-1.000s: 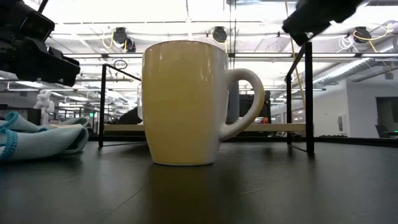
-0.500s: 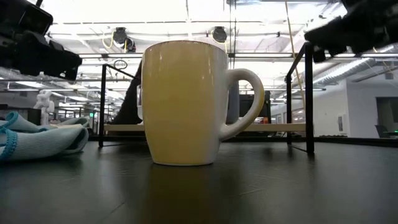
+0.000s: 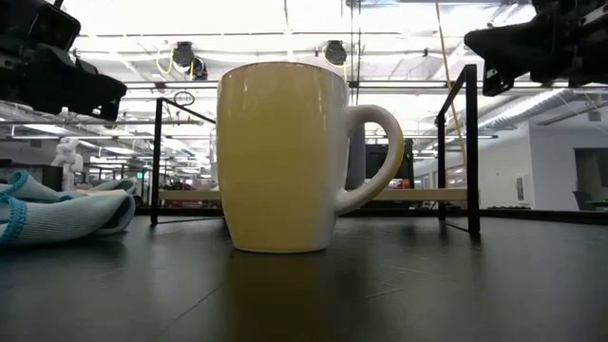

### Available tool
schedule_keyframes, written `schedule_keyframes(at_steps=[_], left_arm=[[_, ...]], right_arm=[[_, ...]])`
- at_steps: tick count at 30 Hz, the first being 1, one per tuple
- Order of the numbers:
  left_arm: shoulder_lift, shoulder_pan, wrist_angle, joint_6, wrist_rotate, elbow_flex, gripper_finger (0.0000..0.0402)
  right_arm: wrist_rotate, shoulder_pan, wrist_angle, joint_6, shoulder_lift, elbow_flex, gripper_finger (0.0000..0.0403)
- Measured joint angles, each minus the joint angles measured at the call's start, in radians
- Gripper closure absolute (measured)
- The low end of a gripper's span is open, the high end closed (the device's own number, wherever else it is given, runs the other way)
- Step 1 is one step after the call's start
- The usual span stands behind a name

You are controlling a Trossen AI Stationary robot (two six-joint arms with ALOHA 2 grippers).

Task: Stack small to large cups/mugs on shelf
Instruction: Put the yellow mug on the shelf

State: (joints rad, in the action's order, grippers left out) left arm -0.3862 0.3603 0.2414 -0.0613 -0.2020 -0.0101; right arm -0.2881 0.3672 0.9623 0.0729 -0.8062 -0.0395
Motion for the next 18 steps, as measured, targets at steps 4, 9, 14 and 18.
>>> schedule_keyframes(at_steps=[4,9,14,18], left_arm=[[0.0,0.0,0.0,-0.032,-0.007,0.0,0.0398],[0.0,0.0,0.0,-0.008,-0.007,0.0,0.0398],[0.0,0.0,0.0,-0.007,-0.007,0.0,0.0398],[0.0,0.0,0.014,-0.004,-0.007,0.0,0.0398]], right_arm=[[0.002,0.0,0.001,0.0,-0.001,0.0,0.0403],[0.004,0.0,0.011,0.019,-0.001,0.0,0.0403],[0.005,0.0,0.01,0.044,-0.001,0.001,0.0403],[0.005,0.0,-0.01,0.057,-0.001,0.002,0.0403]])
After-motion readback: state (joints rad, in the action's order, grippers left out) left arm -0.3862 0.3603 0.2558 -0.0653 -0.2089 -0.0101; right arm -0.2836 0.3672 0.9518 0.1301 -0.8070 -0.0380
